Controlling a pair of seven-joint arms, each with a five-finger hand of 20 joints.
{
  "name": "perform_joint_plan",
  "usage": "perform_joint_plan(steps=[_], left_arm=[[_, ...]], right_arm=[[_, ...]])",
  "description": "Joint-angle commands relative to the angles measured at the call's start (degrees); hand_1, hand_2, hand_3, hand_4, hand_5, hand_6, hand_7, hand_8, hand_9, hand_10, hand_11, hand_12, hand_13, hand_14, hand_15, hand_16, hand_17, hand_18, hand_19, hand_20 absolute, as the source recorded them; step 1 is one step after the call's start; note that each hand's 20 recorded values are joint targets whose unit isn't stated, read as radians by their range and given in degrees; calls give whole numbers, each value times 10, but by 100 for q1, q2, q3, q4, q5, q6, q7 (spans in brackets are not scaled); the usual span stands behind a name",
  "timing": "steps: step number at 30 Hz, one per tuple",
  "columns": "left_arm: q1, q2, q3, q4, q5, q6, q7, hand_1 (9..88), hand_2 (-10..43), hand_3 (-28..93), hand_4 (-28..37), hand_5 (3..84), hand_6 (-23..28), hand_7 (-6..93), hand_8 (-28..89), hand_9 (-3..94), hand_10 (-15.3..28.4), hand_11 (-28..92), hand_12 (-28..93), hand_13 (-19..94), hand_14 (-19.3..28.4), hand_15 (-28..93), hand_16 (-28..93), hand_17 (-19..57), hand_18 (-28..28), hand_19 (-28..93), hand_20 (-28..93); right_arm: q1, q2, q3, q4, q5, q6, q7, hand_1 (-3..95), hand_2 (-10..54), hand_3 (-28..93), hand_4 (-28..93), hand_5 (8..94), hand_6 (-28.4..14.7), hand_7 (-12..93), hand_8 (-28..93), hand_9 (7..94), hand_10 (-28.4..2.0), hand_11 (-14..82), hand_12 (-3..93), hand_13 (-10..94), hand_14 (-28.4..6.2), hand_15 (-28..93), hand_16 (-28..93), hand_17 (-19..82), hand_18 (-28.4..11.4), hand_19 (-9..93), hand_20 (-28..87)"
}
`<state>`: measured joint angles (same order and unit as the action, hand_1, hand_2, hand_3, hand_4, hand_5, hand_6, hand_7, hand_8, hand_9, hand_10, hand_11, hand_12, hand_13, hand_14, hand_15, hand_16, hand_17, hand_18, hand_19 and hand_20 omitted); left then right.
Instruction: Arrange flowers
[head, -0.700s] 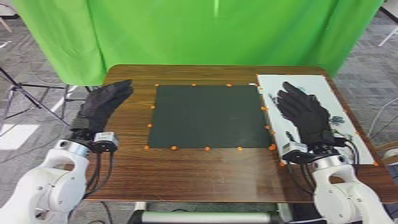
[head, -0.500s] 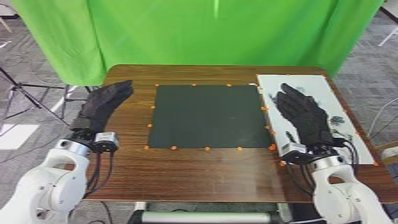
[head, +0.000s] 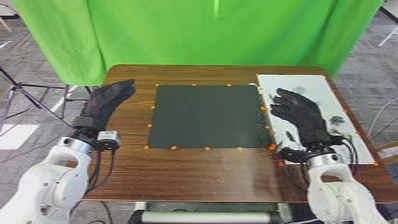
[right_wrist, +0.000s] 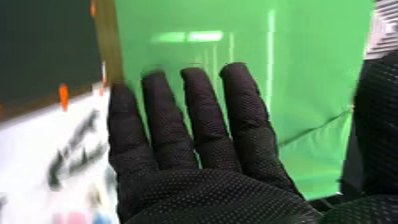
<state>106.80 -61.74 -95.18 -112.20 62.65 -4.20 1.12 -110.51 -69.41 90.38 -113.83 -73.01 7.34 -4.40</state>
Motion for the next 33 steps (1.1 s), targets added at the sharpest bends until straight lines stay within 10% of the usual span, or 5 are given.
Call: perform_joint_plan(steps=[1,12,20,33], left_arm=[[229,23,-179,-80,65,-52,-95,272,15,594,-174,411,75,76,-49,396,161,169,111,292,167,67,-3,33,89,71,111],[300,89,-318,-139,452,-288,-211,276,17,593,-172,420,75,82,-51,403,162,176,112,299,170,70,-1,31,93,74,112],[296,37,-425,-138,843,-736,-473,280,19,590,-169,425,75,84,-52,405,162,179,112,301,171,70,-1,31,93,76,111],[233,18,-521,-133,919,-1201,-743,288,21,583,-166,426,75,84,-52,405,163,178,112,306,173,71,0,30,95,79,110]], right_arm=[[-223,395,-157,-743,-1855,1500,1134,270,-95,656,-207,496,-30,220,-85,544,-162,141,229,605,-140,249,263,298,-193,519,500],[-729,1077,-564,-1136,-4319,2343,2790,325,-95,620,-205,521,-22,341,-92,565,-160,302,307,697,-113,659,299,419,-190,884,562],[-918,985,-806,-806,-5964,2358,3927,356,-95,620,-214,534,-25,406,-98,565,-158,438,389,727,-95,700,313,467,-176,930,536],[-1235,858,-806,-503,-6784,1793,4394,421,-95,611,-228,508,1,536,-123,598,-146,513,457,767,-65,713,339,523,-156,932,592]])
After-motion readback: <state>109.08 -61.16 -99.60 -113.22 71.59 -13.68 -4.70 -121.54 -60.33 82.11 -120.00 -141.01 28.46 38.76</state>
